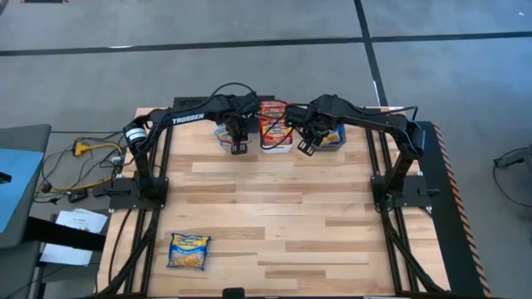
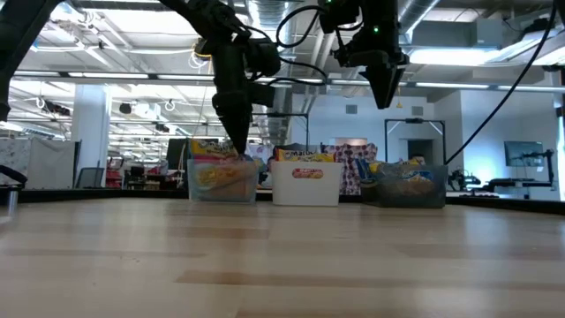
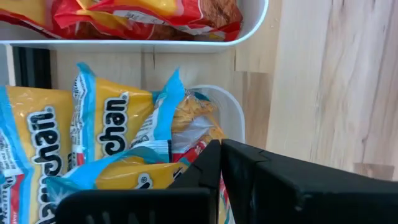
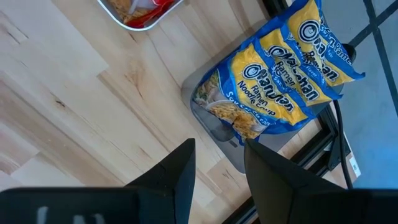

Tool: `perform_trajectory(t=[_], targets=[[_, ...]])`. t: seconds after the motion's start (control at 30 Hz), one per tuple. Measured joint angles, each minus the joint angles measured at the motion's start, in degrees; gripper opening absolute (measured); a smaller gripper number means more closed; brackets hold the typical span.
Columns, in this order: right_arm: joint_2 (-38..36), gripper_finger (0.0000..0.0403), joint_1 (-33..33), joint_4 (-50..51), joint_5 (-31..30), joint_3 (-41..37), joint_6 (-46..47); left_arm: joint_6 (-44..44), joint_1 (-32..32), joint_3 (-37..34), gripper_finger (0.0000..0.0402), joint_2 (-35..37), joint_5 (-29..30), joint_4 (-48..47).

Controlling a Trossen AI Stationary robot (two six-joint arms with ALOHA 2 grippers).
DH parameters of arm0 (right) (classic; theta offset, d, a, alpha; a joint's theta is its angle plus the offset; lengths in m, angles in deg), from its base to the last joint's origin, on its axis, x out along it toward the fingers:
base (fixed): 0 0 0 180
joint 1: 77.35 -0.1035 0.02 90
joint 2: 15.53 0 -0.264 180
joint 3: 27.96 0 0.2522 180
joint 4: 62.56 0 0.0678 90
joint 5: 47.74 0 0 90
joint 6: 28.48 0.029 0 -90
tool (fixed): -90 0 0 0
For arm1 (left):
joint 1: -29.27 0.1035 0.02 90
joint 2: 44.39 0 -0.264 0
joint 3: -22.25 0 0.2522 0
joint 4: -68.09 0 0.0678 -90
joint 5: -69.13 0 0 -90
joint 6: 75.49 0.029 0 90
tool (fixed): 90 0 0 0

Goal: Sort Maruchan noodles
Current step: Put the light blue bag into the transparent bin

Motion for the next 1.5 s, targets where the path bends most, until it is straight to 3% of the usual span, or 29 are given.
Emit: perform_trajectory(t=[0.53, 1.13, 1.5], targets=[[0.00, 0.0159, 0.00, 0.00, 0.00, 0.00, -0.08, 1.34, 1.66, -0.34, 0.0000, -2.63, 3.69, 6.31], [0.00, 0.0159, 0.37, 0.02, 0.00, 0.02, 0.36, 0.46, 0.80, -2.66, 0.0000, -5.51, -2.17, 7.32], [0.00, 0.0159, 0.37, -0.09, 0.00, 0.02, 0.43, -0.67, 0.74, 0.75, 0.0000, -1.92, -3.00, 4.14]])
